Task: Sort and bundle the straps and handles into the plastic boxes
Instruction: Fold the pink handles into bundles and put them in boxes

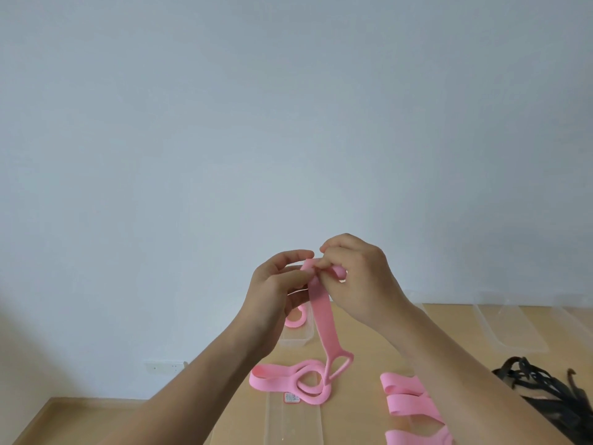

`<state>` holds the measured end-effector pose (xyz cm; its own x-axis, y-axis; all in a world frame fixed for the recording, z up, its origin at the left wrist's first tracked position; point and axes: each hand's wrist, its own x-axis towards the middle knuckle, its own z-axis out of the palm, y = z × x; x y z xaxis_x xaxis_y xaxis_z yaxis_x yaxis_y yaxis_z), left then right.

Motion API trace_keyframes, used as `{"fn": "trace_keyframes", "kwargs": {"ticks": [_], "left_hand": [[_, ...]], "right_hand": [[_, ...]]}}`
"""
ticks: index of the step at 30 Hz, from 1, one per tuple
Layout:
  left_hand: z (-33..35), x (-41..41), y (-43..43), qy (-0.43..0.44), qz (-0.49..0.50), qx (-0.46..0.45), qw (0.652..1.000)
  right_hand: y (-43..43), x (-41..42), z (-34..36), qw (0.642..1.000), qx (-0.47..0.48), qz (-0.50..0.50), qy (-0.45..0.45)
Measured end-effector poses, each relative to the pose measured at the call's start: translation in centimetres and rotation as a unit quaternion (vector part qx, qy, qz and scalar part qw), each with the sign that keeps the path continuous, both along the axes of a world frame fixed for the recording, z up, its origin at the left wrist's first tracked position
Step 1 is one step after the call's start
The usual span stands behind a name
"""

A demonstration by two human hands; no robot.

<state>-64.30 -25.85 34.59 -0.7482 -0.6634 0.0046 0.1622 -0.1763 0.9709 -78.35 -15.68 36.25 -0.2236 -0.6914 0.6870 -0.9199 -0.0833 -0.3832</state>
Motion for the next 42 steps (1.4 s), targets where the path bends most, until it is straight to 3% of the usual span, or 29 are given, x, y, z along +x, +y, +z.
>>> {"fn": "trace_keyframes", "kwargs": {"ticks": [3, 6, 10, 14, 23, 28, 35, 42], "left_hand": [[-0.1, 0.0, -0.2, -0.016, 0.007, -0.028, 0.999], [0.0, 0.0, 0.0, -0.040, 0.026, -0.066, 0.997], [-0.1, 0.0, 0.4, -0.077, 0.038, -0.119, 0.989], [-0.4, 0.1, 0.6, -0.098, 0.050, -0.134, 0.985], [-1.3, -0.2, 0.8, -0.106, 0.093, -0.074, 0.987], [-1.6, -0.5, 0.9, -0.137, 0.075, -0.055, 0.986], [-1.6, -0.3, 0.5, -0.097, 0.048, -0.024, 0.994], [-2.0, -0.3, 0.4, -0.079, 0.061, -0.045, 0.994]], "right_hand": [[0.4, 0.3, 0.4, 0.999, 0.015, 0.014, -0.031], [0.5, 0.4, 1.1, 0.992, 0.019, 0.022, -0.120], [0.4, -0.3, 1.5, 0.965, 0.131, 0.000, -0.227], [0.7, -0.1, 1.9, 0.964, 0.168, 0.046, -0.202], [0.6, 0.4, 0.7, 0.979, 0.084, 0.019, -0.184], [0.3, 0.4, 0.0, 0.996, 0.036, 0.012, -0.079], [0.2, -0.1, -1.1, 1.000, -0.012, 0.019, -0.016], [0.4, 0.0, -0.7, 0.999, 0.035, 0.040, -0.011]]}}
